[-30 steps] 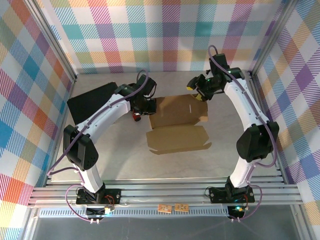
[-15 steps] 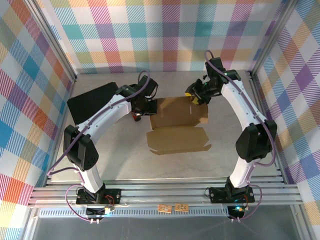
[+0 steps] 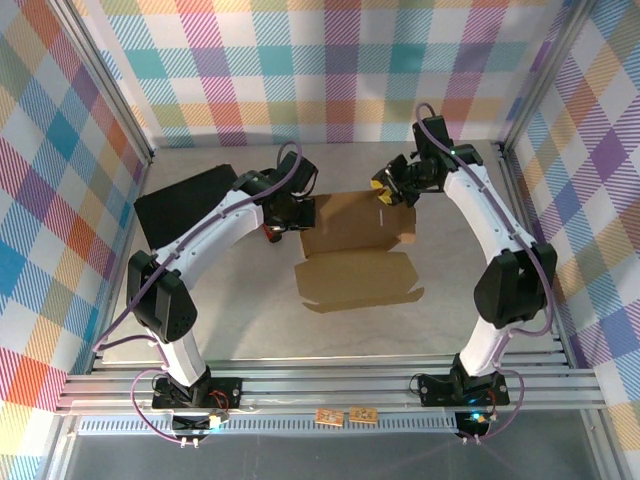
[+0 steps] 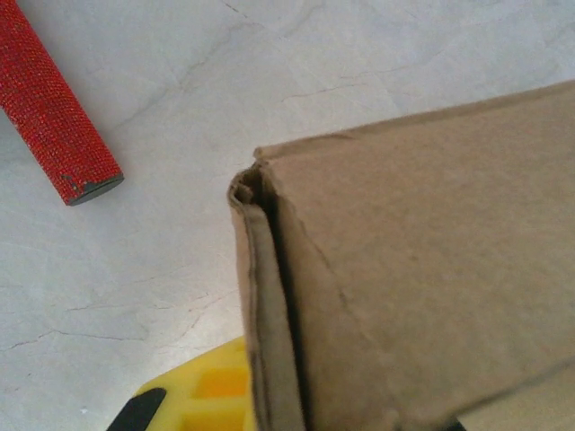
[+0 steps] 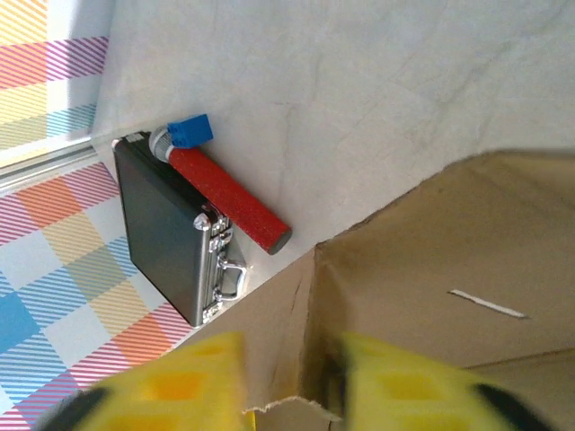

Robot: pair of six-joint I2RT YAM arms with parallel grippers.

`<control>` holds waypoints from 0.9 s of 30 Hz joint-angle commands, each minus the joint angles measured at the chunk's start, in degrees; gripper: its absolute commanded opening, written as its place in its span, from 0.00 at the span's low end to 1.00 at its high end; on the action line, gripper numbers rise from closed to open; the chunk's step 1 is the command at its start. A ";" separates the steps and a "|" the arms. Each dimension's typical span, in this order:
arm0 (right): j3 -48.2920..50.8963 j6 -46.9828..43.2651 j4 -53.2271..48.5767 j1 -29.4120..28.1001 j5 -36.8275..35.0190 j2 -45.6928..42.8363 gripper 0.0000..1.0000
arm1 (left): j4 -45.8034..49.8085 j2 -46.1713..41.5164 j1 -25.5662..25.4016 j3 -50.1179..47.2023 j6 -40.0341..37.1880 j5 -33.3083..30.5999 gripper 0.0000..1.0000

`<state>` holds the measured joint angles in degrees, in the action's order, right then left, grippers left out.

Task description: Fold the paper box

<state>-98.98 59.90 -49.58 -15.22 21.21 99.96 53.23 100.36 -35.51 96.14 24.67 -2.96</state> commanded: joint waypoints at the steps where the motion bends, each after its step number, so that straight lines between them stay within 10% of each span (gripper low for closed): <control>1: 1.79 -4.98 -0.12 0.96 -4.77 -7.67 0.59 | -0.72 -3.49 -0.44 -0.23 -0.93 -1.20 0.00; 11: 29.90 -10.30 6.34 -0.03 -7.70 -25.42 0.47 | 0.53 -4.50 -0.44 0.72 -3.14 -2.31 0.00; 27: 30.90 -13.58 8.08 -1.46 -9.45 -18.71 0.28 | 1.78 -4.90 -0.53 1.42 -3.23 -2.50 0.00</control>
<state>-68.01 47.07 -42.63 -16.03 11.77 80.86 53.93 97.58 -35.55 96.16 21.82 -5.21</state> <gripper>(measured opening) 0.296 0.069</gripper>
